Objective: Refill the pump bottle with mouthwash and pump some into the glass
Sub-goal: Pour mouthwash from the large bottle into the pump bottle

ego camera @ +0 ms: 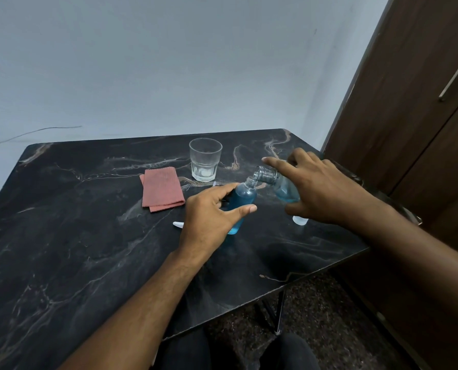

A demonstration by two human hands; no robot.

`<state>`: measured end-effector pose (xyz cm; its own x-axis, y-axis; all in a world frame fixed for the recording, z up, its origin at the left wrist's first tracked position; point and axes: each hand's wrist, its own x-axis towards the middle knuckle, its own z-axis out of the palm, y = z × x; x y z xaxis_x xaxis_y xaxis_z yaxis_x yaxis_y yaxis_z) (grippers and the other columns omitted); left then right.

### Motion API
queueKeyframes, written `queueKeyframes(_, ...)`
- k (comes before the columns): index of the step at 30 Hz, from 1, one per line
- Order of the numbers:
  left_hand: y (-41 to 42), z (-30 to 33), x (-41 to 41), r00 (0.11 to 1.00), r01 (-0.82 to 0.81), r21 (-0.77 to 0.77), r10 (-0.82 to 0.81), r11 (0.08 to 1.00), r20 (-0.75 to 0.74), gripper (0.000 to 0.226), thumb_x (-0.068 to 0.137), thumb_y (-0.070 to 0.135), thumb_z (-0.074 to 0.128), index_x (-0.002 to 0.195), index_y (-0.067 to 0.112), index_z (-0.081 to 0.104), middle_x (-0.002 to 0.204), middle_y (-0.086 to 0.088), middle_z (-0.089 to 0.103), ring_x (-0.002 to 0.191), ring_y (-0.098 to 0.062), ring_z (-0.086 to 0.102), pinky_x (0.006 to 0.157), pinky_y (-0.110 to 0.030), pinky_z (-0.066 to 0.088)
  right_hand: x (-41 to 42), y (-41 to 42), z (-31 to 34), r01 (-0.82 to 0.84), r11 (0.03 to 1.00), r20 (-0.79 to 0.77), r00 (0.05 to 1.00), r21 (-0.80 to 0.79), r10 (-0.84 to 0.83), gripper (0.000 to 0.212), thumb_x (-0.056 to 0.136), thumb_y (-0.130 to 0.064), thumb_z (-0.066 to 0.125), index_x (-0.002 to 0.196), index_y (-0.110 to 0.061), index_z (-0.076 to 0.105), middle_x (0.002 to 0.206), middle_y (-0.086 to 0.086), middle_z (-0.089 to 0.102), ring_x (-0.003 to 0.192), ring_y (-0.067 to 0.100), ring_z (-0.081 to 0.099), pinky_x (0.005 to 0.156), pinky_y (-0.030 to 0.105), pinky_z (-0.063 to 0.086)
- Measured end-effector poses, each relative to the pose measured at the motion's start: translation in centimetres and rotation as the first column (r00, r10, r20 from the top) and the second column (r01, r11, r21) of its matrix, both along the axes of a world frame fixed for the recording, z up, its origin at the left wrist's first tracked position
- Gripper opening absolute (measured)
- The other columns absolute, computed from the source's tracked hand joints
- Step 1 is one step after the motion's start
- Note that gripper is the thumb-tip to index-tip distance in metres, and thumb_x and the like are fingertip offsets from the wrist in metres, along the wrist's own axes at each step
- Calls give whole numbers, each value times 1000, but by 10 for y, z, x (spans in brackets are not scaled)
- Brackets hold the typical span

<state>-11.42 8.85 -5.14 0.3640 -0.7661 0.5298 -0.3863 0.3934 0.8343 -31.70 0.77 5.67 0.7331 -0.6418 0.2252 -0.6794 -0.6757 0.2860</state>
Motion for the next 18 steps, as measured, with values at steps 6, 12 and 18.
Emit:
queueKeyframes(6,0,2,-1,997,8,15,-7,1000,-73,50,68,35,94,114,33,77,102,29,76,94,5,74,83,-15,58,4,-1,7,-35,995,182,983,98,16,102,72,-42,76,154,-47,16,118,-3,38,102,18,44,89,42,48)
queueKeyframes(12,-1,1,1,995,-23,96,32,995,-97,41,68,34,95,102,41,73,99,18,79,93,2,73,85,-20,60,8,-7,13,-135,969,570,822,207,-7,97,71,-29,81,151,-48,29,113,-9,42,86,-1,48,78,17,41)
queueKeyframes(18,-3,1,2,994,-53,148,66,987,-83,39,69,29,95,93,43,68,96,19,77,91,5,71,84,-17,58,15,-5,2,-370,830,803,577,419,-148,77,74,-10,80,141,-31,49,121,-1,68,108,16,68,94,42,58)
